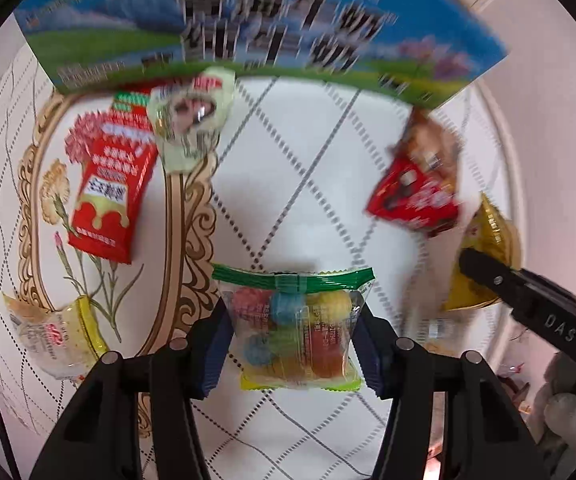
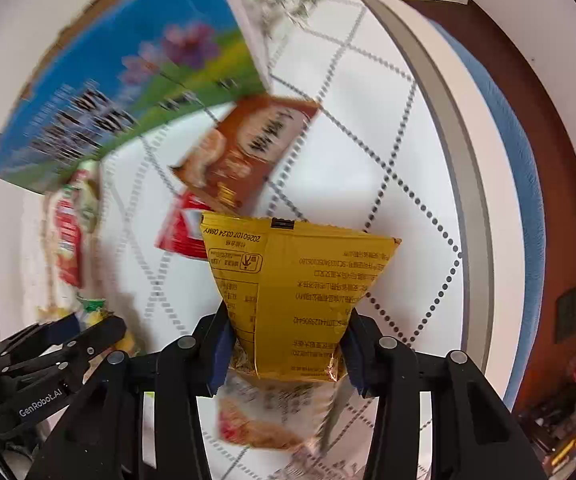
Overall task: Organize snacks
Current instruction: 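Carry both bags into the box and open both tools to release them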
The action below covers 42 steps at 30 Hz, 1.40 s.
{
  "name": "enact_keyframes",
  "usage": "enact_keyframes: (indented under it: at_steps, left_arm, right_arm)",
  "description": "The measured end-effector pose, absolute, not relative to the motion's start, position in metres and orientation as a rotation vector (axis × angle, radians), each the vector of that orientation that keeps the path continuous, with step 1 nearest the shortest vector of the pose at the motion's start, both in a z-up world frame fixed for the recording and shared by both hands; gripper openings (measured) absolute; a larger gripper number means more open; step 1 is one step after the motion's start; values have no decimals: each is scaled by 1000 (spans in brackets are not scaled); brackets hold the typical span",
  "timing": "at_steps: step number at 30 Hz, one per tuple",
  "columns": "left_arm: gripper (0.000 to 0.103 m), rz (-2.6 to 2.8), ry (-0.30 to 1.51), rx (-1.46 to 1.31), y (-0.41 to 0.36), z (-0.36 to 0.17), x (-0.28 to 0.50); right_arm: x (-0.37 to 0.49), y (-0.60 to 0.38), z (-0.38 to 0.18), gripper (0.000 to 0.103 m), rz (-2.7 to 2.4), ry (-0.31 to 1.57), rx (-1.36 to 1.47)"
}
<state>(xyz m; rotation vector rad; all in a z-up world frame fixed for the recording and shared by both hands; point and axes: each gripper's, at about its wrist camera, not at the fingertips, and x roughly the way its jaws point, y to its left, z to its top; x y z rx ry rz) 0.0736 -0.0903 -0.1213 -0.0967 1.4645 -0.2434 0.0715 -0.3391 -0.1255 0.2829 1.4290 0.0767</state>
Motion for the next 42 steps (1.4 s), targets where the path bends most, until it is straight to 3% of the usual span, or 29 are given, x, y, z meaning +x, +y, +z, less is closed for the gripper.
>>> enact_keyframes:
  at_steps: [9, 16, 25, 35, 36, 37, 38, 39, 40, 42]
  left_arm:
    - [53, -385, 1343, -133, -94, -16, 118]
    - [53, -344, 1328, -151, -82, 14, 209]
    - [53, -259, 1509, -137, -88, -38, 321]
    - [53, -290, 1715, -168, -105, -103, 341]
    - [53, -297, 1719, -166, -106, -105, 339]
    - [54, -302, 1716, -161, -107, -105, 338]
    - [58, -304, 1713, -153, -108, -105, 339]
    - [71, -304, 1710, -151, -108, -104, 338]
    - [82, -306, 1702, -153, -107, -102, 339]
    - [83, -293, 1670, -138, -105, -94, 339]
  right_arm:
    - [108, -315, -22, 49, 260, 1299, 301]
    - [181, -289, 42, 49, 324, 1234, 196]
    - [278, -262, 5, 49, 303, 1382, 111]
    - [310, -250, -58, 50, 288, 1523, 83]
    - [311, -251, -62, 57, 279, 1542, 91]
    - [312, -251, -65, 73, 270, 1551, 90]
    - [314, -250, -68, 81, 260, 1553, 68]
    - [315, -250, -68, 89, 250, 1547, 53]
    - [316, -250, -67, 89, 245, 1542, 45]
    - [316, -250, -64, 89, 242, 1547, 52]
